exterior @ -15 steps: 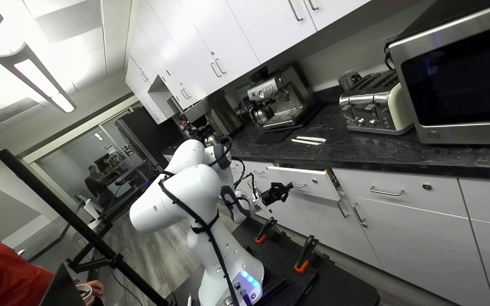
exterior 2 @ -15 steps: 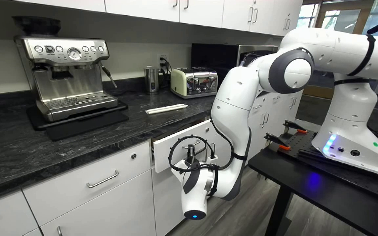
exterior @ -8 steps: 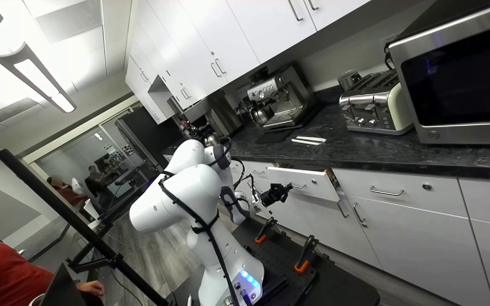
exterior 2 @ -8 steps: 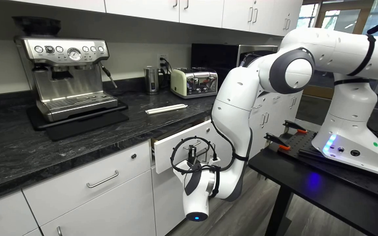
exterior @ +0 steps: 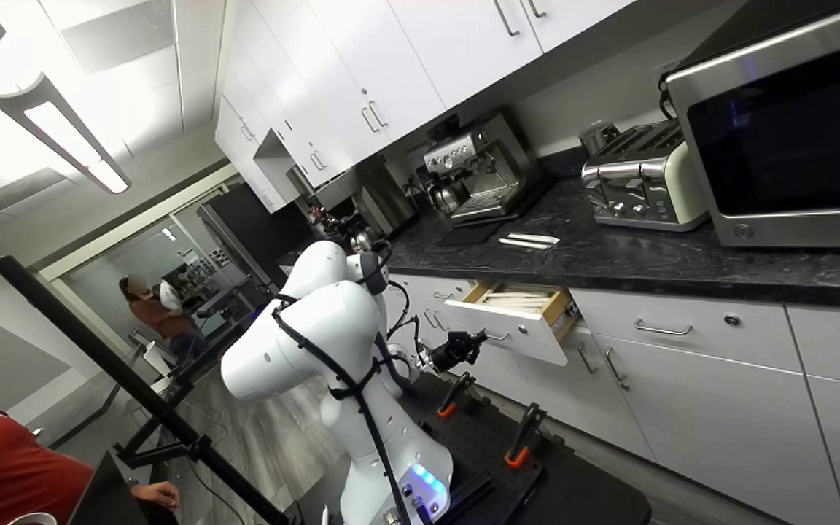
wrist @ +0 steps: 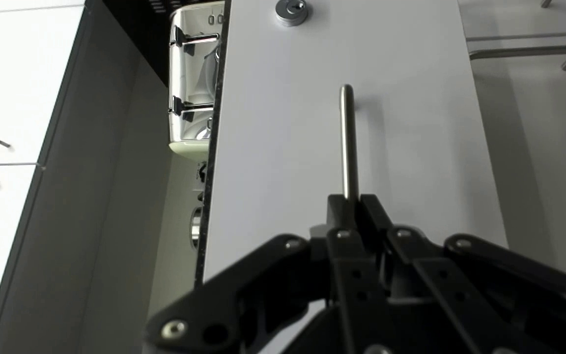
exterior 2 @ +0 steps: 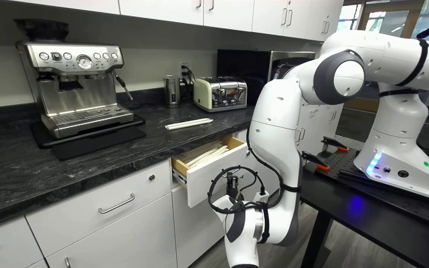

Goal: Open the ajar drawer fully

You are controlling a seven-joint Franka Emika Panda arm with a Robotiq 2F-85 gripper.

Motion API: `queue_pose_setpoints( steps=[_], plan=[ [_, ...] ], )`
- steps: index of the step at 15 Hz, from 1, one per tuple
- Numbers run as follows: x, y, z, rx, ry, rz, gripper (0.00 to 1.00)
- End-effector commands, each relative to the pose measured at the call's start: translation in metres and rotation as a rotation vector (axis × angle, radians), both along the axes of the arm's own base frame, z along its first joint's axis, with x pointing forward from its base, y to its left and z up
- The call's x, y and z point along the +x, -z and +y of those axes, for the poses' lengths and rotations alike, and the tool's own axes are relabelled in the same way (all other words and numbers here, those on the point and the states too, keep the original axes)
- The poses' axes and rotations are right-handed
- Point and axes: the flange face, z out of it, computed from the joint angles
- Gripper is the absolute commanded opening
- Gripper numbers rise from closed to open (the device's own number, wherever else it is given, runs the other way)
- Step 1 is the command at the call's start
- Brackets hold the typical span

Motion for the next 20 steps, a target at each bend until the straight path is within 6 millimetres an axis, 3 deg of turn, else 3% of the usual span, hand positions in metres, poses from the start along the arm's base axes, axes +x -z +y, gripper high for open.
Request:
queue_pose_setpoints(
  steps=[1,9,13,14,15,17,20],
  plan=[
    [-0.047,-0.002,-0.007,0.011,0.017,0.049,0.03],
    [-0.121,-0.006,-0.013,-0.021,0.027,0.169,0.03],
    [-0.137,-0.009,-0.015,-0.048,0.040,0.181,0.03],
    [-0.137,-0.013,-0.014,-0.060,0.044,0.168,0.35],
    [-0.135,-0.023,-0.012,-0.073,0.045,0.147,0.36],
    [-0.142,-0.036,-0.010,-0.082,0.029,0.170,0.50],
    [-0.163,-0.071,-0.005,-0.091,-0.065,0.237,0.73]
  ],
)
